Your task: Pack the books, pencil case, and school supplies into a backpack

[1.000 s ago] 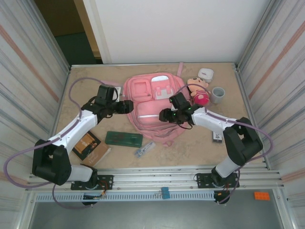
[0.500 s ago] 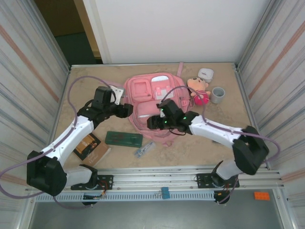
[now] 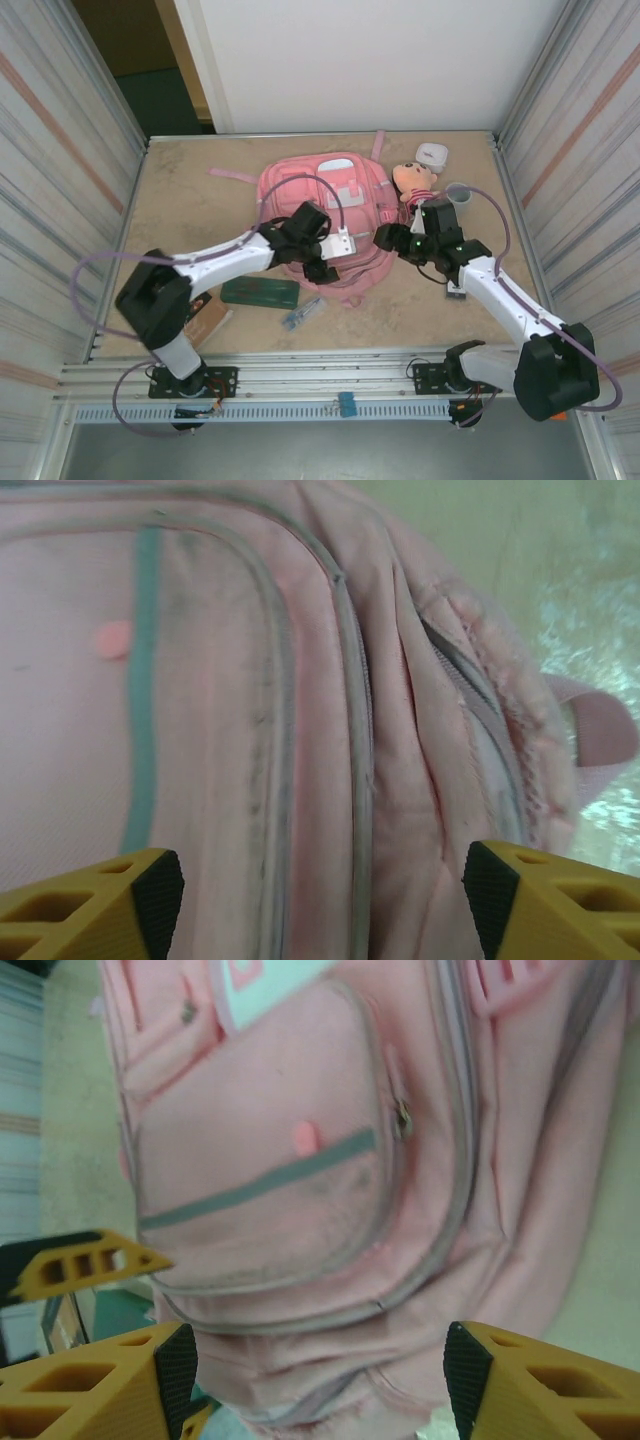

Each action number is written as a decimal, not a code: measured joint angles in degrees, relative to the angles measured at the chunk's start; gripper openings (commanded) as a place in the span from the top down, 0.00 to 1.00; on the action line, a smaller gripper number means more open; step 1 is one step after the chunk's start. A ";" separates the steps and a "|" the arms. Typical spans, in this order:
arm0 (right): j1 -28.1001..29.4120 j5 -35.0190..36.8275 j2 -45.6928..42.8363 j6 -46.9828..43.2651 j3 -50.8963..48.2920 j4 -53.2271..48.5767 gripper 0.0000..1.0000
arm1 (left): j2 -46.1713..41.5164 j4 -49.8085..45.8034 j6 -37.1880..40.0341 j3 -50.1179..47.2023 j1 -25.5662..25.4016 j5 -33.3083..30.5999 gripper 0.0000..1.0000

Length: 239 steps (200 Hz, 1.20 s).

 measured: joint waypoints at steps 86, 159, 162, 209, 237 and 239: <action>0.02 -1.68 -1.66 0.85 -4.87 0.11 0.33 | 7.76 4.22 1.77 6.45 0.28 1.97 0.21; 0.02 -2.54 -1.38 2.14 -5.73 1.97 0.33 | 9.16 6.84 3.34 6.40 0.28 -0.70 0.27; 0.02 -2.62 -1.38 2.14 -5.73 2.01 0.33 | 9.46 7.10 3.37 6.40 0.28 -0.92 0.28; 0.02 -2.93 -1.36 2.58 -5.79 2.49 0.33 | 12.72 9.29 2.14 6.88 -0.13 -5.05 0.88; 0.59 -1.88 -4.87 3.21 -7.15 2.82 0.31 | 10.64 10.16 1.88 5.86 -0.22 -6.27 1.00; 0.63 -1.77 -5.33 3.21 -7.28 2.86 0.31 | 10.45 10.16 1.75 5.73 -0.22 -6.32 1.00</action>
